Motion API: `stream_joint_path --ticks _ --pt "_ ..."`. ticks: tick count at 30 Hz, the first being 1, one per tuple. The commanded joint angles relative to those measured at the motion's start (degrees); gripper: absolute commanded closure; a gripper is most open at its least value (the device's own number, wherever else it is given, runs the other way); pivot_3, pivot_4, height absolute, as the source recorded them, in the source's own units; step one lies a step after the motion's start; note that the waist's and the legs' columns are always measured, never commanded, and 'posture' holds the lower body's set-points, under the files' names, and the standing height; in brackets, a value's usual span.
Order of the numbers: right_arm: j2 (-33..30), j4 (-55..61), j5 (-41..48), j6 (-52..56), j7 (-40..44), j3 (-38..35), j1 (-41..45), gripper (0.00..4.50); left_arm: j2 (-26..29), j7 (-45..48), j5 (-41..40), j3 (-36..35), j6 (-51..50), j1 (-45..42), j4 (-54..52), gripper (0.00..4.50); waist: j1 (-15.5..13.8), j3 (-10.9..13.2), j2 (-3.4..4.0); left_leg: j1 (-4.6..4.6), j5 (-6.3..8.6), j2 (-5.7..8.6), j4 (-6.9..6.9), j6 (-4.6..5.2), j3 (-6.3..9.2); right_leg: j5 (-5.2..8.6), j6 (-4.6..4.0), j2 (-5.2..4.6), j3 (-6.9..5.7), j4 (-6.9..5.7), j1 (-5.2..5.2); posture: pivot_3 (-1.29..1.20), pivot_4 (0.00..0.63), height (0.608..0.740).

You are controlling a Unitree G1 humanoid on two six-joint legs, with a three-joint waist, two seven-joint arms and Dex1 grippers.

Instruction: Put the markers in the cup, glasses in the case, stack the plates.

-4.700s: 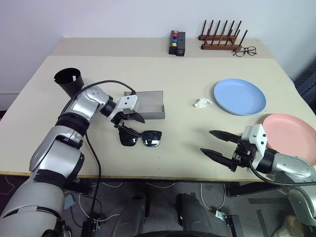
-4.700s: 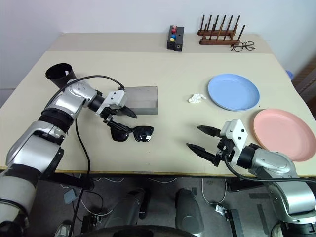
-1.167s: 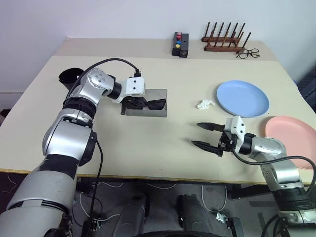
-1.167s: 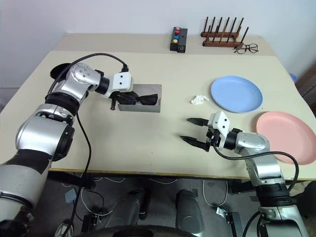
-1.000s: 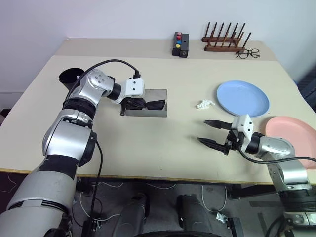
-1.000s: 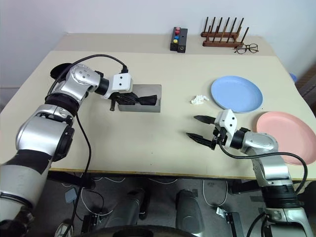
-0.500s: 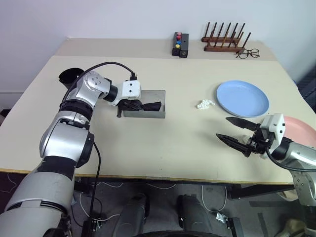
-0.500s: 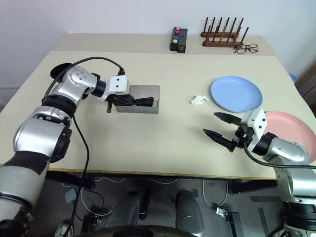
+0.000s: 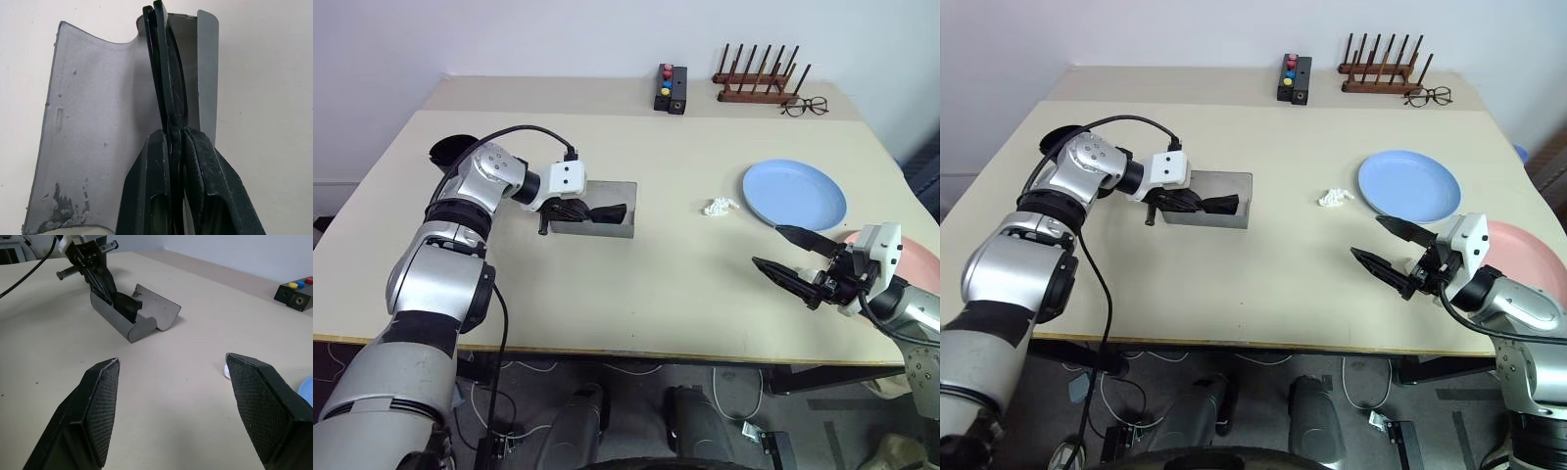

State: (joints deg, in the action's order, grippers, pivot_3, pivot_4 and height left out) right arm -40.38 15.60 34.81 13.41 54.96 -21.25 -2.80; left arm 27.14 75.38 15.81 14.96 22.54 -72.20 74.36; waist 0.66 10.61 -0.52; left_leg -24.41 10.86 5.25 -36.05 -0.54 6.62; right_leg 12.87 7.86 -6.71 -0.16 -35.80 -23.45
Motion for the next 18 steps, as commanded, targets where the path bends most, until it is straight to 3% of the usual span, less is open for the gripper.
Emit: stream_joint_path --ticks 1,2,5,11,18 --pt "-0.15 1.97 1.20 -1.12 -0.14 -2.13 0.51 0.97 0.88 0.59 0.26 -0.41 -0.55 -0.44 0.28 4.32 -0.01 0.00 0.00 0.00 0.00 0.00 0.00 0.00 0.00 0.00 0.00 0.00 0.00 0.00 0.00 0.00 0.150 0.740" --pt "-0.16 2.00 1.23 -1.13 -0.15 -2.12 0.54 0.97 0.85 0.98 0.24 -0.39 -0.81 -0.47 0.33 4.32 0.01 0.00 0.00 0.00 0.00 0.00 0.00 0.00 0.00 0.00 0.00 0.00 0.00 0.00 0.00 0.00 0.150 0.740" --pt "-0.28 2.15 1.20 -1.11 -0.17 -1.87 0.74 0.97 0.76 2.55 0.29 -0.20 -1.23 -0.70 0.35 3.19 0.00 0.00 0.00 0.00 0.00 0.00 0.00 0.00 0.00 0.00 0.00 0.00 0.00 0.00 0.00 0.00 0.150 0.740" --pt "-0.29 2.00 1.35 -0.99 0.07 -1.33 1.52 0.97 0.12 -1.48 -0.32 -1.23 -0.36 -1.22 -0.14 0.08 -0.06 0.01 -0.01 0.00 0.00 0.00 0.00 0.00 0.00 0.00 0.00 0.00 0.00 0.00 0.00 0.00 0.150 0.740" --pt "0.50 1.28 1.52 -1.66 0.88 -0.33 3.17 0.97 -0.67 -2.52 -4.57 -5.74 -2.25 -3.00 -0.87 0.03 -0.04 0.02 -0.03 0.00 0.00 0.00 -0.01 0.00 0.00 0.00 0.01 -0.01 0.00 0.00 0.00 0.00 0.150 0.740"
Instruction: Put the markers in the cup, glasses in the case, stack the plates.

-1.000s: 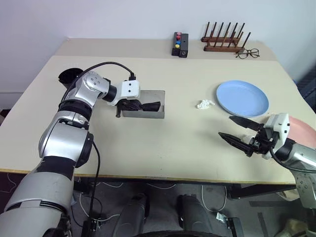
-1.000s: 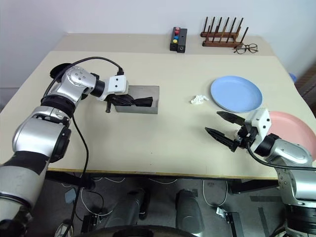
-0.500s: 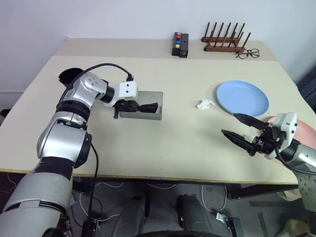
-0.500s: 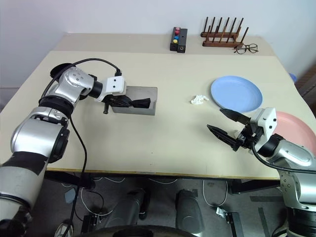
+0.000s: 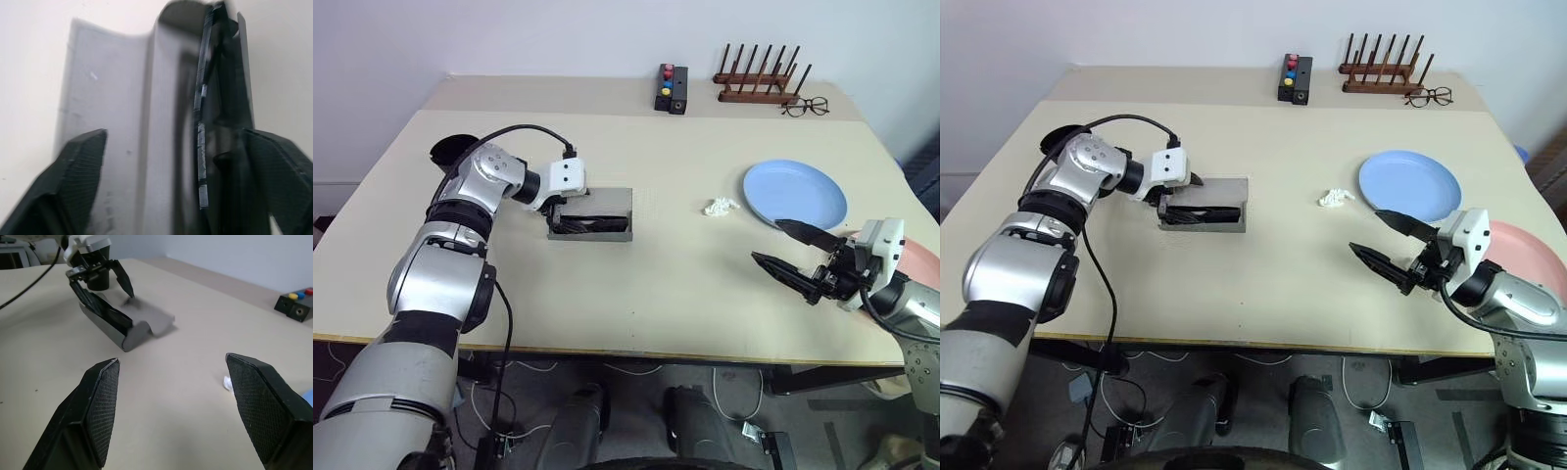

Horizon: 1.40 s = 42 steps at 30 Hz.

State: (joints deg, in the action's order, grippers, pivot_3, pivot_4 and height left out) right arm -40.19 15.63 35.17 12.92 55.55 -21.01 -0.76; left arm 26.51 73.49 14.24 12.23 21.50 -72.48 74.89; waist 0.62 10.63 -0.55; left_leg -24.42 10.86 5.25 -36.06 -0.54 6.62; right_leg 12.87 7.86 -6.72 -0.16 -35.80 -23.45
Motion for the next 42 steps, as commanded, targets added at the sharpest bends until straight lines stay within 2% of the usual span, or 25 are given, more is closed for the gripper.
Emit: stream_joint_path --ticks 1,4,7,12,15,22,23,33,37,42 --pt "0.35 1.14 1.05 -1.18 0.38 -0.34 1.35 0.97 -0.33 -1.15 -4.41 -4.57 -2.62 -3.54 -1.38 0.03 0.00 0.01 -0.02 0.00 0.00 0.00 -0.01 0.00 0.00 0.00 0.00 0.00 0.00 0.00 0.00 0.00 0.150 0.740" --pt "0.33 0.65 0.66 -1.32 0.70 0.31 1.97 0.97 -1.33 -5.64 -7.66 -8.71 -7.36 -6.15 -1.21 0.03 -0.07 0.09 -0.15 -0.01 0.00 0.00 -0.04 0.00 0.01 0.04 0.07 0.00 0.00 -0.01 0.00 0.00 0.150 0.740" --pt "0.34 0.34 0.32 -1.32 0.74 1.07 2.80 0.97 -2.41 -16.39 -8.81 -11.61 -12.78 -8.51 -0.80 0.03 -0.01 0.09 -0.16 -0.01 0.00 0.01 -0.06 0.00 0.01 0.09 0.15 -0.01 0.00 -0.01 0.01 0.00 0.150 0.740" --pt "0.34 0.16 0.06 -1.26 0.39 2.07 3.80 0.97 -3.05 -26.23 -3.77 -8.21 -14.16 -7.66 -1.06 0.03 0.20 0.09 -0.15 0.04 0.00 0.02 -0.02 0.00 -0.01 0.11 0.20 -0.01 0.00 -0.10 0.00 0.00 0.150 0.740" --pt "0.54 0.39 -0.04 -1.14 0.14 2.51 4.11 0.97 -2.80 -26.37 -2.35 -6.78 -16.96 -6.95 -0.54 0.87 0.11 0.09 -0.15 0.05 0.00 0.02 -0.04 0.00 -0.03 0.11 0.19 0.00 0.00 -0.17 -0.01 0.00 0.150 0.740" --pt "0.83 0.52 -0.14 -1.01 -0.17 2.90 4.56 0.97 -2.34 -28.26 1.46 -2.93 -15.85 -5.36 -1.10 4.32 -0.02 0.10 -0.16 0.04 0.00 0.03 -0.05 0.00 -0.02 0.10 0.17 -0.01 0.00 -0.17 -0.01 0.00 0.150 0.740" --pt "0.92 0.50 -0.15 -1.05 -0.24 2.96 4.61 0.97 -2.44 -28.54 1.64 -2.77 -15.53 -5.28 -1.15 4.42 -0.03 0.10 -0.16 0.04 0.00 0.03 -0.05 0.00 -0.01 0.10 0.17 -0.01 0.00 -0.17 -0.01 0.00 0.150 0.740" --pt "1.32 0.95 -0.09 -1.07 -0.72 3.25 4.42 0.97 -2.23 -27.19 3.61 -0.58 -15.38 -4.85 -0.78 4.42 -0.02 0.10 -0.16 0.03 0.01 0.03 -0.05 -0.01 -0.01 0.10 0.17 -0.02 0.01 -0.17 -0.01 0.00 0.150 0.740" --pt "1.38 1.25 -0.01 -1.07 -0.91 3.20 3.99 0.97 -2.15 -21.89 4.29 0.81 -14.37 -3.81 -1.16 4.42 -0.01 0.10 -0.16 0.04 0.01 0.03 -0.04 -0.01 -0.01 0.09 0.16 -0.02 0.00 -0.17 -0.01 0.00 0.150 0.740" --pt "1.05 0.80 0.20 -1.02 -0.74 2.58 3.83 0.97 -0.93 -10.80 2.78 0.64 -13.00 -2.92 -2.95 4.42 0.00 0.10 -0.17 0.03 0.01 0.03 -0.04 -0.01 -0.01 -0.01 -0.03 -0.02 0.00 -0.17 -0.02 0.00 0.150 0.740"
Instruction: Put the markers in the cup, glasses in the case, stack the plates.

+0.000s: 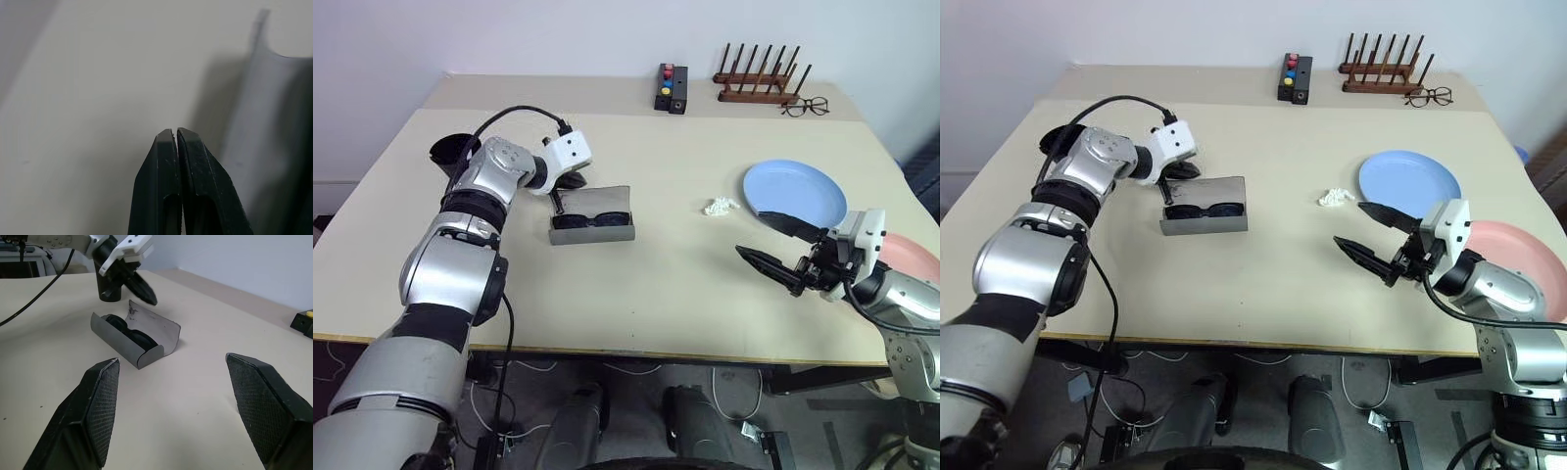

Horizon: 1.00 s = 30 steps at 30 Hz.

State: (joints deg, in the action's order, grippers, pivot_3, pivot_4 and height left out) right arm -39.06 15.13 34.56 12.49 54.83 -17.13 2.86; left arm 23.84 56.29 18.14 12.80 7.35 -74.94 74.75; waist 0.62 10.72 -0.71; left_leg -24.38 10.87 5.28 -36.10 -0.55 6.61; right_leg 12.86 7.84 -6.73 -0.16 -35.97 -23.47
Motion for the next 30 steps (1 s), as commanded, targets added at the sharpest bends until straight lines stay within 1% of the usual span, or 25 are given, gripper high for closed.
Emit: stream_joint_path --ticks 1,4,5,8,12,16,18,20,22,24,27,30 --pt "-0.24 0.89 0.84 -0.55 0.11 -1.46 0.33 0.97 2.27 8.68 -1.72 -0.35 0.90 -0.12 -3.27 4.42 0.04 0.00 0.01 0.00 0.00 0.00 0.00 0.00 0.01 0.00 0.00 0.00 0.00 0.01 0.00 0.00 0.150 0.740" --pt "-0.95 -0.02 0.64 -0.74 1.17 -1.78 0.00 0.97 5.48 17.79 -3.65 -0.86 1.07 3.43 -6.70 4.42 0.27 -0.02 0.03 0.01 0.00 -0.01 0.03 0.00 0.00 0.00 -0.02 0.00 0.00 0.01 0.00 0.00 0.150 0.740" --pt "-1.08 -0.38 0.72 -0.68 1.34 -1.97 0.13 0.97 6.27 19.57 -4.36 -1.02 0.88 4.59 -8.23 4.42 0.42 -0.02 0.04 0.02 0.00 -0.02 0.05 0.00 0.00 0.00 -0.03 0.00 0.01 0.01 -0.01 0.00 0.150 0.740" --pt "-1.50 -1.76 0.91 -0.70 1.77 -2.79 0.76 0.97 8.38 26.25 -7.65 -1.74 -2.72 8.76 -15.78 4.42 0.32 0.00 0.04 0.06 0.00 -0.04 0.10 0.00 -0.01 0.00 -0.05 0.00 0.04 0.00 -0.03 0.00 0.150 0.740" --pt "-1.61 -4.16 0.09 -1.54 2.79 -2.88 1.13 0.97 10.37 29.36 -10.07 -1.44 -9.19 15.54 -28.09 4.42 -0.01 -0.01 0.05 0.02 0.00 -0.02 0.03 0.00 0.00 -0.01 -0.06 -0.03 0.05 0.02 -0.02 0.00 0.150 0.740" --pt "-0.81 -6.34 -0.80 -2.25 2.79 -2.02 1.73 0.97 11.64 26.65 -10.79 -1.29 -12.51 22.49 -38.04 4.42 -0.03 -0.03 0.09 0.03 0.00 -0.02 0.03 -0.01 0.02 -0.01 -0.08 -0.03 0.07 0.02 0.00 0.00 0.150 0.740" --pt "-0.64 -6.94 -1.20 -2.25 2.45 -1.64 2.26 0.97 11.67 24.58 -11.57 -2.15 -14.23 23.44 -40.19 4.42 -0.01 -0.05 0.13 0.07 0.01 -0.02 0.04 -0.01 0.02 0.00 -0.09 -0.03 0.09 0.01 0.00 0.00 0.150 0.740" --pt "-0.67 -7.62 -1.93 -1.98 1.42 -1.74 2.58 0.97 10.87 19.52 -12.72 -4.55 -14.63 22.25 -40.04 4.42 -0.07 -0.05 0.13 0.09 0.01 -0.03 0.04 -0.01 0.03 0.01 -0.10 -0.03 0.09 0.00 0.00 0.00 0.150 0.740" --pt "-0.80 -8.10 -3.18 -2.10 0.40 -1.87 2.35 0.97 9.01 15.21 -15.79 -7.85 -17.28 20.96 -40.92 4.42 -0.26 -0.04 0.12 0.08 0.01 -0.03 0.03 -0.01 0.03 0.01 -0.10 -0.03 0.09 0.00 0.00 0.00 0.150 0.740" --pt "-0.68 -8.33 -4.23 -2.55 -1.17 -2.56 2.27 0.97 6.23 14.21 -21.22 -11.24 -19.14 20.87 -43.96 4.42 -0.27 -0.03 0.09 0.05 0.01 -0.02 0.02 -0.01 0.04 0.00 -0.08 -0.03 0.09 0.01 -0.01 0.00 0.150 0.740" --pt "-1.48 -7.98 -4.70 -0.64 -4.01 -3.92 2.27 0.97 3.23 10.72 -24.17 -12.35 -22.87 21.22 -49.39 4.42 -0.16 -0.03 0.09 -0.01 0.01 -0.01 0.04 -0.01 0.03 0.00 -0.07 -0.05 0.09 0.06 -0.04 0.00 0.150 0.740" --pt "-2.89 -7.58 -5.22 0.76 -6.38 -6.29 1.29 0.97 -0.71 9.81 -28.59 -12.10 -26.60 22.73 -56.18 4.42 -0.14 -0.03 0.10 0.00 0.00 -0.01 0.06 -0.01 0.02 -0.01 -0.07 -0.05 0.09 0.04 -0.05 0.00 0.150 0.740"
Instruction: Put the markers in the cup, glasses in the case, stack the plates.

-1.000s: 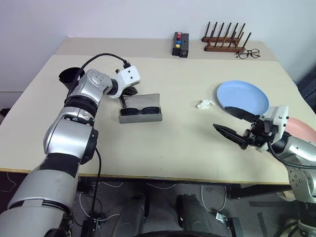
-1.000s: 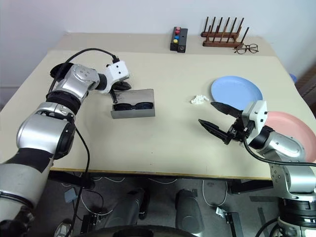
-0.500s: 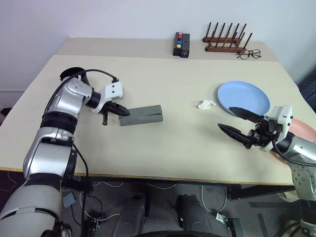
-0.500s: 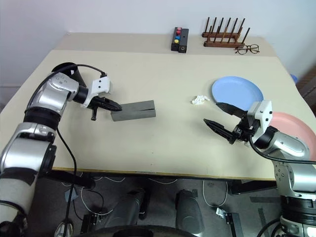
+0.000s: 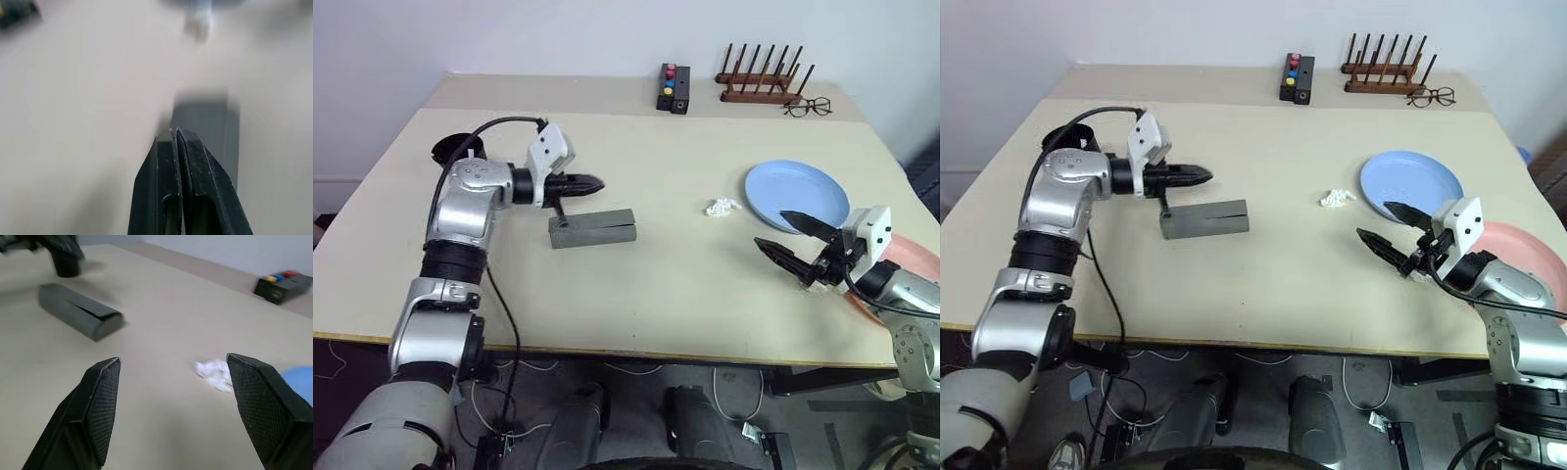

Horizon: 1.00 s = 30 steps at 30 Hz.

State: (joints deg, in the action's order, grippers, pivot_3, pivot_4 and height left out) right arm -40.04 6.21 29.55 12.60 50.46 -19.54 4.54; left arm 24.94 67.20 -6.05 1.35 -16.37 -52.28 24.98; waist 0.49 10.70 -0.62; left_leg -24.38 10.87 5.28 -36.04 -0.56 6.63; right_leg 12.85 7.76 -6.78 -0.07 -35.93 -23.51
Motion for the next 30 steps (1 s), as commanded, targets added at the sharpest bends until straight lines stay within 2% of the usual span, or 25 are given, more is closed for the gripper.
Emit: stream_joint_path --ticks 1,2,3,4,6,11,17,23,30 --pt "-2.38 1.44 -0.55 1.14 -2.62 -4.40 -1.01 0.97 -2.85 -1.39 -5.75 -0.44 -5.44 0.27 -7.84 4.42 0.01 0.00 0.01 0.00 0.00 0.01 0.00 0.00 -0.01 0.00 0.00 0.00 0.00 -0.01 0.01 0.00 0.150 0.740" --pt "-3.45 1.13 -1.18 2.52 -3.22 -4.94 -1.91 0.97 -3.67 -0.36 -7.24 0.37 -7.41 0.64 -9.23 4.42 0.01 0.00 0.01 0.01 0.00 0.00 -0.01 0.00 -0.01 0.00 0.00 0.00 0.00 -0.01 0.01 0.00 0.150 0.740" --pt "-4.57 0.49 -1.92 4.07 -4.27 -5.61 -2.73 0.97 -4.62 0.43 -8.50 1.24 -8.91 0.98 -10.35 3.92 0.01 -0.01 0.02 0.02 0.00 0.00 -0.01 0.00 -0.01 0.00 -0.01 0.01 0.01 -0.01 0.02 0.00 0.150 0.740" --pt "-5.49 -0.11 -2.35 5.02 -4.88 -6.37 -3.43 0.97 -5.49 0.65 -9.14 2.11 -10.12 1.06 -10.79 3.64 0.01 -0.01 0.03 0.03 0.00 0.00 -0.01 0.00 -0.02 0.00 -0.01 0.01 0.01 -0.02 0.02 0.00 0.150 0.740" --pt "-6.94 -0.10 -2.41 7.21 -5.65 -7.78 -4.90 0.97 -6.40 1.01 -9.28 3.73 -10.20 1.06 -10.89 2.76 -0.01 -0.01 0.03 0.03 0.00 0.00 -0.02 0.01 -0.03 0.00 -0.01 0.01 0.01 -0.01 0.04 0.00 0.150 0.740" --pt "-9.48 -0.61 -4.54 8.11 -6.13 -11.04 -8.57 0.97 -9.02 0.65 -9.98 6.18 -10.09 0.35 -10.18 0.06 0.05 -0.02 0.06 0.04 0.00 -0.02 -0.02 0.01 -0.07 0.03 -0.05 0.01 0.02 -0.01 0.04 0.00 0.150 0.740" --pt "-8.58 -3.39 -6.73 5.63 -6.44 -13.36 -12.34 0.97 -11.83 -0.76 -5.32 11.48 -2.03 0.97 -7.02 0.02 -0.17 -0.02 0.05 0.04 0.00 -0.01 -0.03 0.01 -0.09 0.10 -0.19 0.00 0.02 0.11 0.10 0.00 0.150 0.740" --pt "-9.01 -5.68 -6.74 5.92 -5.29 -13.41 -13.44 0.97 -14.88 -2.01 -5.04 12.57 -0.87 -2.10 -4.07 0.02 -0.39 0.00 0.05 0.02 0.00 -0.01 -0.02 0.02 -0.15 0.10 -0.20 -0.02 0.04 0.24 0.11 0.00 0.150 0.740" --pt "-8.93 -12.32 -9.21 2.95 -4.51 -11.52 -12.37 0.97 -15.01 1.55 -6.29 14.10 -1.54 -2.31 -4.09 0.02 -0.78 -0.03 0.09 0.02 0.02 -0.01 0.01 0.05 -0.18 0.09 -0.21 -0.01 0.03 0.36 0.15 0.00 0.150 0.740"
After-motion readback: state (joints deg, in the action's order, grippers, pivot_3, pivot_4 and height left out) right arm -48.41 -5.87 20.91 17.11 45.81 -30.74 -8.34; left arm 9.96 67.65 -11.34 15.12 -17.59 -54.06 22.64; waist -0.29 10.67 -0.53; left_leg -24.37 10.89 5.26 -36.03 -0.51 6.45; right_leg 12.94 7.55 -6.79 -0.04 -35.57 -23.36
